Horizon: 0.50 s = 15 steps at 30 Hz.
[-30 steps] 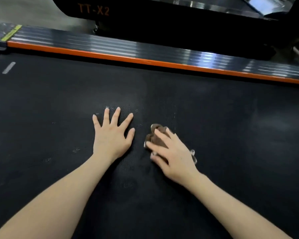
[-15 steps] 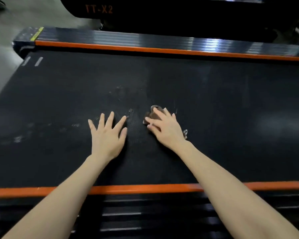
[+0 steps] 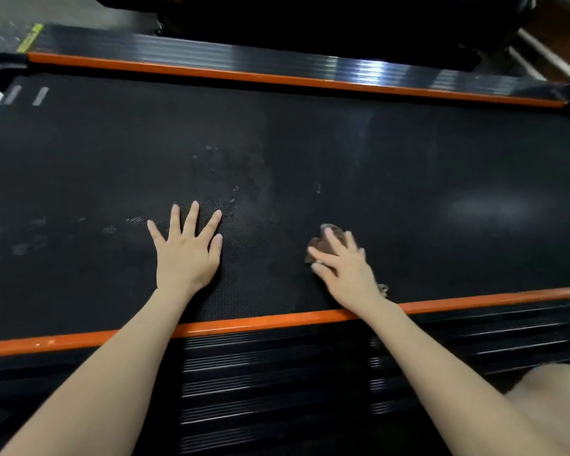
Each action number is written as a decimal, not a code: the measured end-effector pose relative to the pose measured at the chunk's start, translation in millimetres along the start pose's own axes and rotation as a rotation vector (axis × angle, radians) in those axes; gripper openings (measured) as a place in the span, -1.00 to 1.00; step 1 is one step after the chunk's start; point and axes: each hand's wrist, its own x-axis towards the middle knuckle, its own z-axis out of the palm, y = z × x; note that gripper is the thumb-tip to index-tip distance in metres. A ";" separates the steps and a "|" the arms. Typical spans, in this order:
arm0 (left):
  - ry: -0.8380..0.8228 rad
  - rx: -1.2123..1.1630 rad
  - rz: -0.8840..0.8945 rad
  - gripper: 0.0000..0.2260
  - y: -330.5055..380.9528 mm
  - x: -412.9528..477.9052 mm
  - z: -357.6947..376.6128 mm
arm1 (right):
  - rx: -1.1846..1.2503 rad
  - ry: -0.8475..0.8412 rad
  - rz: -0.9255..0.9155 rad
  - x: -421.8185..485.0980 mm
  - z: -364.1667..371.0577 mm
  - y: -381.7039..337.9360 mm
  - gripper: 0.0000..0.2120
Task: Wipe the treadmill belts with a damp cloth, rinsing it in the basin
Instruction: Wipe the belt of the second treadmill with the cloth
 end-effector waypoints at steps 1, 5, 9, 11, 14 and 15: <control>-0.002 -0.013 0.000 -0.58 -0.7 0.3 -0.7 | -0.002 -0.019 -0.099 3.7 11.3 -24.9 -0.66; -0.014 0.002 0.009 -0.57 -3.7 0.0 -2.6 | -0.056 -0.134 -0.381 1.3 38.6 -95.5 -0.65; -0.032 0.042 0.022 -0.55 -5.4 -2.5 -2.2 | -0.050 -0.155 -0.358 -7.8 12.6 -24.5 -0.66; -0.023 0.037 0.020 -0.55 -5.3 -3.9 -2.3 | 0.000 -0.143 -0.260 -17.5 -8.0 32.2 -0.68; -0.039 0.020 0.020 -0.55 -3.9 -3.8 -4.6 | -0.012 -0.240 -0.179 -28.7 -36.5 80.6 -0.68; -0.042 0.001 0.018 -0.56 -2.9 -3.6 -5.9 | 0.003 -0.260 -0.194 -28.5 -41.4 84.7 -0.67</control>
